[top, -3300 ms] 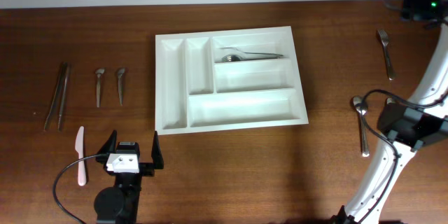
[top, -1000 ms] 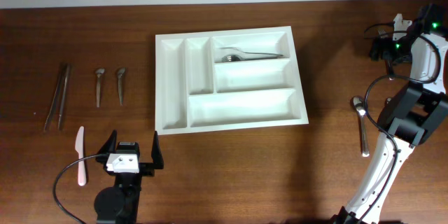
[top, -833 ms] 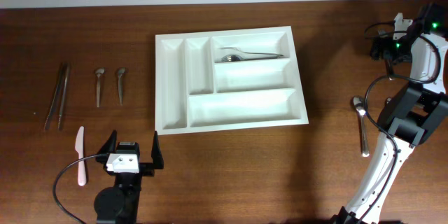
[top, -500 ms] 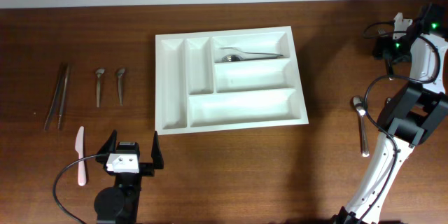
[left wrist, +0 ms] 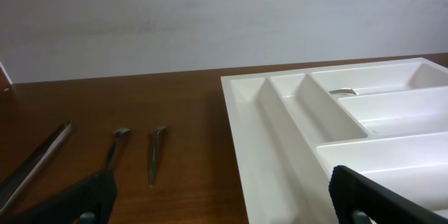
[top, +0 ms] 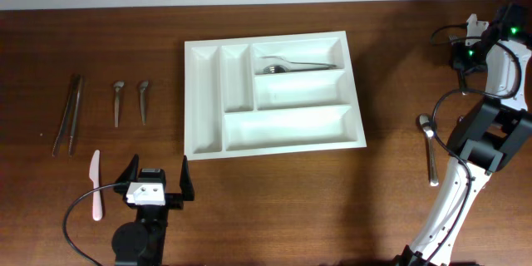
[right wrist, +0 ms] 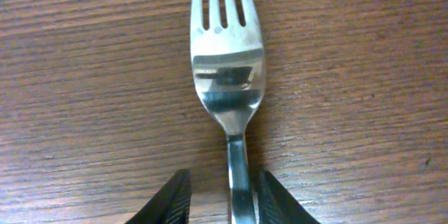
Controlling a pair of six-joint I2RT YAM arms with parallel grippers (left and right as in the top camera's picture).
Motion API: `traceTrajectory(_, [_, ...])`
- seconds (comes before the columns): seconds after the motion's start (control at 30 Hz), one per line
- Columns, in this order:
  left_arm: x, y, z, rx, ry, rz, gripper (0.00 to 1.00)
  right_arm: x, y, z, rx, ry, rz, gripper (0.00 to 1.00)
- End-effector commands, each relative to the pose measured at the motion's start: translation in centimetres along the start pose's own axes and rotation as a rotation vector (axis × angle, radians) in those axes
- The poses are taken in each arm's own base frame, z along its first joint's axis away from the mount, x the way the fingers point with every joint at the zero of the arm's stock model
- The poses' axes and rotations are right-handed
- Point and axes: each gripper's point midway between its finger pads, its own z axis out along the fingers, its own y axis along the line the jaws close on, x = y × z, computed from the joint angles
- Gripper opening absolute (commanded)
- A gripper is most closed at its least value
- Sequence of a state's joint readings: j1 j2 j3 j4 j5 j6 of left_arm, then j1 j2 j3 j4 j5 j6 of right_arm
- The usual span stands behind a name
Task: Pack container
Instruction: 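Lower the right gripper onto the last fork and close on its handle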
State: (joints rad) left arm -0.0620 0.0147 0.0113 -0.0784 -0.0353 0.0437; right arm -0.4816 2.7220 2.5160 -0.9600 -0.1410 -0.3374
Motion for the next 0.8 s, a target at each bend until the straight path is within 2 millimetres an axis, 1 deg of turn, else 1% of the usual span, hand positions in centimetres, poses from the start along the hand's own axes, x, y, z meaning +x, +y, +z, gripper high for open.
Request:
traceTrajectory(0.0, [0.0, 0.4, 0.0, -0.02, -0.004, -0.007, 0.99, 1.7, 0.1, 2.4, 0.001, 0.049, 0.009, 0.26])
traceTrajectory(0.1, [0.0, 0.4, 0.0, -0.02, -0.004, -0.007, 0.99, 1.6, 0.0, 2.5, 0.003, 0.042, 0.008, 0.15])
traceTrajectory(0.23, [0.0, 0.4, 0.0, -0.02, -0.004, -0.007, 0.99, 1.5, 0.0, 2.5, 0.005, 0.038, 0.007, 0.14])
traceTrajectory(0.43, [0.0, 0.4, 0.0, -0.02, -0.004, -0.007, 0.99, 1.4, 0.1, 2.4, 0.004, 0.038, 0.007, 0.04])
traceTrajectory(0.63, [0.0, 0.4, 0.0, -0.02, -0.004, -0.007, 0.99, 1.0, 0.0, 2.1, 0.008, 0.027, 0.005, 0.04])
traceTrajectory(0.7, [0.0, 0.4, 0.0, -0.02, -0.004, -0.007, 0.99, 0.6, 0.0, 1.6, 0.011, 0.017, 0.002, 0.04])
traceTrajectory(0.77, [0.0, 0.4, 0.0, -0.02, -0.004, -0.007, 0.99, -0.3, 0.1, 0.7, 0.014, 0.0, -0.006, 0.04])
